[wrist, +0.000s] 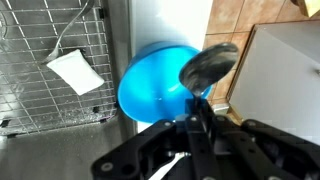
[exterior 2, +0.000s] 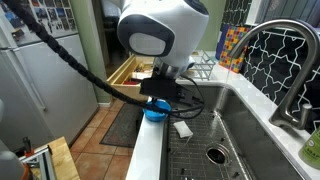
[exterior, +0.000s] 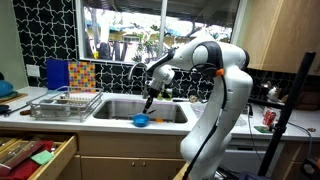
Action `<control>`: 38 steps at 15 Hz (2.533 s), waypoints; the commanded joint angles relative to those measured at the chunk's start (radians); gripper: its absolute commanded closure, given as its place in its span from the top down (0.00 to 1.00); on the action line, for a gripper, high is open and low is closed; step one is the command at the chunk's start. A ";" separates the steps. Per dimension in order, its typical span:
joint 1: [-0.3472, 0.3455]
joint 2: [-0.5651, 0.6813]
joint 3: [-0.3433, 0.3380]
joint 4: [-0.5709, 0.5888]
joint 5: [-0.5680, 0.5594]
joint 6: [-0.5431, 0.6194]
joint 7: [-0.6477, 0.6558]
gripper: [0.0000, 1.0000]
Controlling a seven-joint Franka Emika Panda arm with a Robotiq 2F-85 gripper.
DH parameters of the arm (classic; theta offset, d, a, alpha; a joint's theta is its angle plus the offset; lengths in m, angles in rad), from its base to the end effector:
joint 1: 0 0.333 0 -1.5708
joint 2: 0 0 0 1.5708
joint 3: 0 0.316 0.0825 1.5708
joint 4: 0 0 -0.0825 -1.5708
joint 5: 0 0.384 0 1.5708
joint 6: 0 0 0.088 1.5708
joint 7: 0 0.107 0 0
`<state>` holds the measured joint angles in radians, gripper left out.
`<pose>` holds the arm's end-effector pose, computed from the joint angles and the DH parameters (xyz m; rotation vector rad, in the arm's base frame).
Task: Remove the blue bowl from the sink, put it on the edge of the sink, remove the silver spoon from the sink and put it on the blue bowl
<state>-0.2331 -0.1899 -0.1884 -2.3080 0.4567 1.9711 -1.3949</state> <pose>0.4373 -0.1665 0.4158 -2.5314 -1.0199 -0.3528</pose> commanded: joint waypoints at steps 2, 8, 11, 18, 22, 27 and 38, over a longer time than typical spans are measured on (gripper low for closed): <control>0.040 -0.015 -0.026 -0.056 -0.005 0.045 -0.016 0.02; 0.043 -0.007 -0.048 -0.072 -0.001 0.104 -0.047 0.02; 0.044 0.004 -0.066 -0.078 0.009 0.100 -0.084 0.02; 0.046 0.025 -0.076 -0.083 0.037 0.107 -0.173 0.02; 0.044 0.016 -0.077 -0.084 0.049 0.102 -0.202 0.02; 0.045 0.019 -0.078 -0.076 0.068 0.100 -0.221 0.02; 0.045 0.078 -0.071 -0.031 0.100 0.099 -0.214 0.02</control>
<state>-0.1974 -0.1410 -0.2505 -2.3538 0.5370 2.0578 -1.5972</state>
